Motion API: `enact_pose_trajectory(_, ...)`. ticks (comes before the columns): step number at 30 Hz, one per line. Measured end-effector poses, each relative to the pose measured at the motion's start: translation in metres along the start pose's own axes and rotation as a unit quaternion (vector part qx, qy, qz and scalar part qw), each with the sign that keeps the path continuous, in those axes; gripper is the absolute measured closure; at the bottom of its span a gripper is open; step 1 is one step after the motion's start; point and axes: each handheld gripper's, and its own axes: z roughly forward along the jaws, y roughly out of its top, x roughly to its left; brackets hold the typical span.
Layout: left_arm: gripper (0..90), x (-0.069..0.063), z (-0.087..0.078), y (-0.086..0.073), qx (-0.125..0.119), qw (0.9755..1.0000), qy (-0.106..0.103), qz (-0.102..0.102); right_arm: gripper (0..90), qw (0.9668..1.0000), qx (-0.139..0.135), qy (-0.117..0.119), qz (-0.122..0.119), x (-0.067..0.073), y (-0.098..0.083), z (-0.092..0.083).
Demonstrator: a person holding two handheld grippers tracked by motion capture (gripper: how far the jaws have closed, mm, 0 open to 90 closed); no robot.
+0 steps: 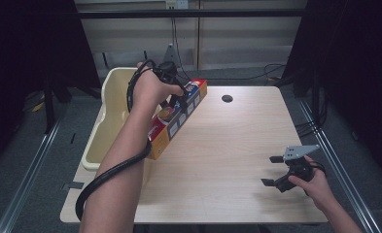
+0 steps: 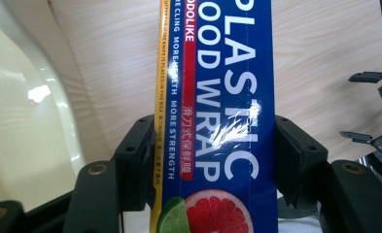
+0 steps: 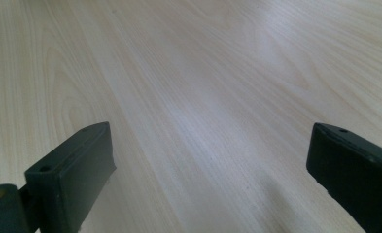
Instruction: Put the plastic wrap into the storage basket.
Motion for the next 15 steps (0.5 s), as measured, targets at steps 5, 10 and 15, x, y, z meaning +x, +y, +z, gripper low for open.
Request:
enact_pose_trajectory(5, 40.8, 0.002, -0.007, -0.001, 0.000, 1.0000, 0.004, -0.001, 3.1, 1.0000, -0.002, -0.002, 0.000, -0.001, -0.001, -0.001)
enact_pose_trajectory(10, 40.8, 0.003, -0.013, -0.002, -0.002, 0.9999, 0.003, -0.012, 3.1, 1.0000, -0.001, -0.002, 0.001, -0.001, -0.001, -0.001)
enact_pose_trajectory(15, 40.8, 0.006, -0.020, -0.003, -0.004, 0.9998, 0.009, -0.018, 3.1, 1.0000, -0.003, -0.001, 0.000, -0.001, 0.000, -0.001)
